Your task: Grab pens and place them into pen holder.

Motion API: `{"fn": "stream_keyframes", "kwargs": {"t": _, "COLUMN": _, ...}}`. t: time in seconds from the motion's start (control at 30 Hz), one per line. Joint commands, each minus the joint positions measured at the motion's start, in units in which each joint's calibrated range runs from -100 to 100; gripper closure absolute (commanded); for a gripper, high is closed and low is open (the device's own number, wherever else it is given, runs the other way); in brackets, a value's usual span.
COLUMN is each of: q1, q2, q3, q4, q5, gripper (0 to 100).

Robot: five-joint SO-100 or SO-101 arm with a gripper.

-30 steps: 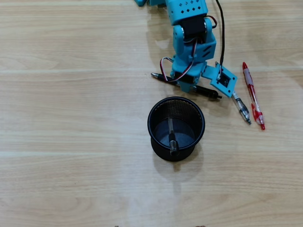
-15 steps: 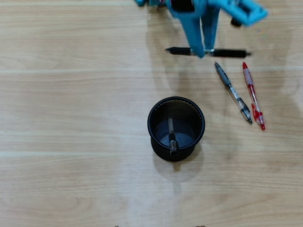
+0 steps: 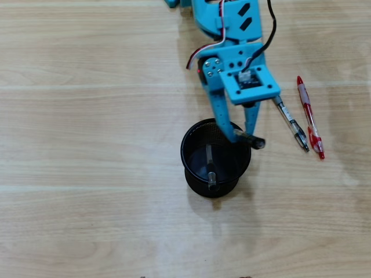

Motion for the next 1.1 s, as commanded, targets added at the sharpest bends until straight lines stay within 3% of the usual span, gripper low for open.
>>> {"fn": "stream_keyframes", "kwargs": {"t": 0.0, "q1": 2.2, "q2": 0.3, "q3": 0.5, "q4": -1.7, "q5": -0.4, "gripper": 98}}
{"fn": "stream_keyframes", "kwargs": {"t": 0.13, "q1": 3.7, "q2": 1.9, "q3": 0.7, "q4": -1.8, "q5": -0.2, "gripper": 98}}
{"fn": "stream_keyframes", "kwargs": {"t": 0.27, "q1": 3.7, "q2": 2.0, "q3": 0.8, "q4": -1.8, "q5": 0.1, "gripper": 91}}
{"fn": "stream_keyframes", "kwargs": {"t": 0.63, "q1": 3.5, "q2": 1.6, "q3": 0.7, "q4": -1.8, "q5": 0.3, "gripper": 91}}
{"fn": "stream_keyframes", "kwargs": {"t": 0.8, "q1": -0.6, "q2": -3.9, "q3": -0.3, "q4": -0.8, "q5": 7.7, "gripper": 90}}
{"fn": "stream_keyframes", "kwargs": {"t": 0.93, "q1": -8.1, "q2": -9.2, "q3": -2.0, "q4": 10.5, "q5": 12.7, "gripper": 83}}
{"fn": "stream_keyframes", "kwargs": {"t": 1.07, "q1": -17.6, "q2": -8.1, "q3": -4.6, "q4": 28.9, "q5": 13.1, "gripper": 78}}
